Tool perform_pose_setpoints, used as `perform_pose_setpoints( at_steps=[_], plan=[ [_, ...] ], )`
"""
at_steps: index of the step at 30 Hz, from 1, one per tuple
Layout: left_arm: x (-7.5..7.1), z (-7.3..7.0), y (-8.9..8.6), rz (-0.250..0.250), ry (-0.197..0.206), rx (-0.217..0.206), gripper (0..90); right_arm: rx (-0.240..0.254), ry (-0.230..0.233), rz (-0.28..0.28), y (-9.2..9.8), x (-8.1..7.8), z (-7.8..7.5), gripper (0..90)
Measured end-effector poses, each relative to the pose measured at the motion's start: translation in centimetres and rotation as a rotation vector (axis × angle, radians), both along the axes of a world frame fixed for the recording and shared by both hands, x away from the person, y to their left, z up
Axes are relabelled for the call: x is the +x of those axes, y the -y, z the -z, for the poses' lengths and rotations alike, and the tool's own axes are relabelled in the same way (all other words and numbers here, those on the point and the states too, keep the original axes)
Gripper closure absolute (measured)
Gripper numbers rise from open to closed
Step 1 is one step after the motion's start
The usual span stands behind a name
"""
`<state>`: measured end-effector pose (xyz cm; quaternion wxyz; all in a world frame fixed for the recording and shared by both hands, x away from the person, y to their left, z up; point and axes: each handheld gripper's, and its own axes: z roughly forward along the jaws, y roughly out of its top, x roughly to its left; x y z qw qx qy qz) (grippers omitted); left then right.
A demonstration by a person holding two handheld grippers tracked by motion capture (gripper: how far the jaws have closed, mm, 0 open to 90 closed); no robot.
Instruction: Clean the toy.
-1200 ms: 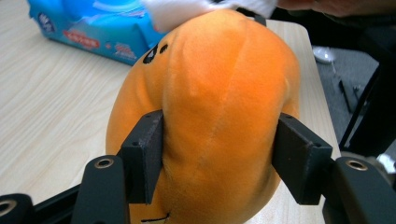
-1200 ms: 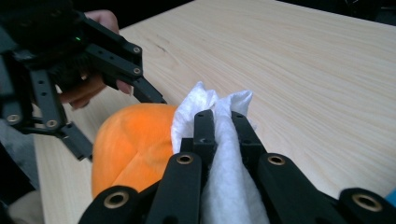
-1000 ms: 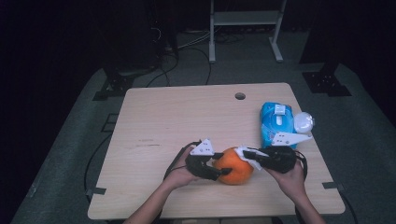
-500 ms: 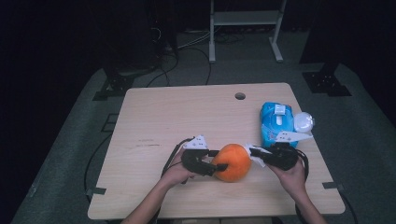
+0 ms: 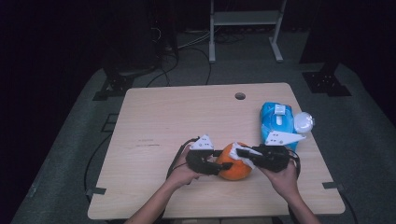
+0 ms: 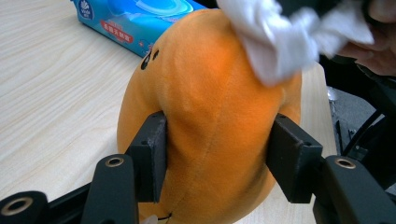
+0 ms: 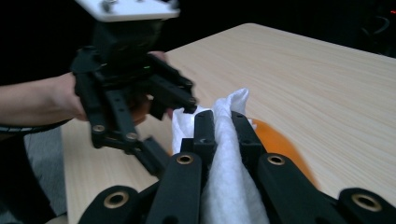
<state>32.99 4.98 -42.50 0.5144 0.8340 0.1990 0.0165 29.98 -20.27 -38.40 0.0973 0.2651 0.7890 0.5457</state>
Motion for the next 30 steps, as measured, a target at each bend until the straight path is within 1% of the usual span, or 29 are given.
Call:
perform_pose_setpoints(
  at_steps=[1, 2, 4, 5, 6, 7, 8, 10, 12, 14, 15, 18, 19, 20, 22, 23, 25, 28, 30],
  plan=[
    [0.0, 0.1, -0.1, 0.001, 0.005, -0.007, 44.0, -0.018, 0.014, 0.0, -0.3, -0.1, -0.1, 82.5],
    [0.0, 0.1, -0.2, 0.006, 0.008, -0.009, 43.4, -0.038, 0.033, 0.013, -0.5, -0.1, -0.2, 82.5],
    [0.2, 0.3, -0.4, 0.031, 0.021, -0.013, 39.9, -0.046, 0.033, 0.037, -0.1, 0.2, -0.1, 82.5],
    [0.3, 0.5, -0.5, 0.046, 0.043, -0.021, 37.3, -0.051, 0.026, 0.044, 0.0, 0.4, 0.0, 82.5],
    [0.4, 0.7, -0.7, 0.06, 0.057, -0.028, 32.2, -0.046, 0.011, 0.046, 0.3, 0.6, 0.4, 82.4],
    [0.4, 0.8, -0.8, 0.065, 0.062, -0.034, 30.1, -0.036, 0.0, 0.047, 0.4, 0.8, 0.7, 82.5],
    [0.6, 1.0, -1.0, 0.077, 0.065, -0.04, 28.8, -0.034, -0.003, 0.049, 0.5, 0.9, 0.9, 82.5],
    [1.0, 1.5, -1.3, 0.099, 0.056, -0.042, 25.7, -0.032, -0.008, 0.055, 0.8, 1.0, 0.9, 82.4],
    [1.2, 2.1, -1.3, 0.118, 0.073, -0.035, 22.4, -0.034, -0.006, 0.054, 0.9, 1.0, 0.9, 82.5],
    [1.3, 2.5, -1.1, 0.131, 0.076, -0.036, 20.4, -0.029, -0.01, 0.046, 0.8, 1.0, 1.0, 82.5],
    [1.2, 2.6, -1.0, 0.139, 0.087, -0.033, 19.8, -0.032, -0.01, 0.043, 0.7, 1.0, 1.1, 82.5],
    [1.0, 2.6, -0.6, 0.14, 0.103, -0.021, 18.8, -0.03, -0.014, 0.04, 0.6, 1.0, 1.1, 82.4],
    [1.0, 2.6, -0.6, 0.136, 0.107, -0.02, 20.1, -0.026, -0.017, 0.04, 0.6, 1.0, 1.1, 82.5],
    [0.9, 2.6, -0.6, 0.124, 0.112, -0.018, 24.0, -0.019, -0.02, 0.039, 0.6, 1.0, 1.2, 82.4],
    [0.8, 2.4, -0.5, 0.103, 0.107, -0.011, 35.5, -0.017, -0.02, 0.041, 0.5, 1.0, 1.2, 82.4],
    [0.6, 2.0, -0.5, 0.093, 0.105, -0.001, 40.4, -0.015, -0.02, 0.045, 0.5, 0.9, 1.1, 82.5],
    [0.3, 1.2, -0.5, 0.08, 0.119, 0.007, 47.7, -0.012, 0.001, 0.047, 0.4, 0.7, 0.8, 82.4],
    [0.0, 0.0, -0.6, 0.069, 0.129, 0.004, 50.8, 0.012, 0.024, 0.053, 0.7, 0.5, 0.0, 82.5],
    [-0.1, -1.0, -0.9, 0.07, 0.144, -0.003, 51.1, 0.039, 0.02, 0.057, 1.1, 0.5, -0.3, 82.5]
  ],
)
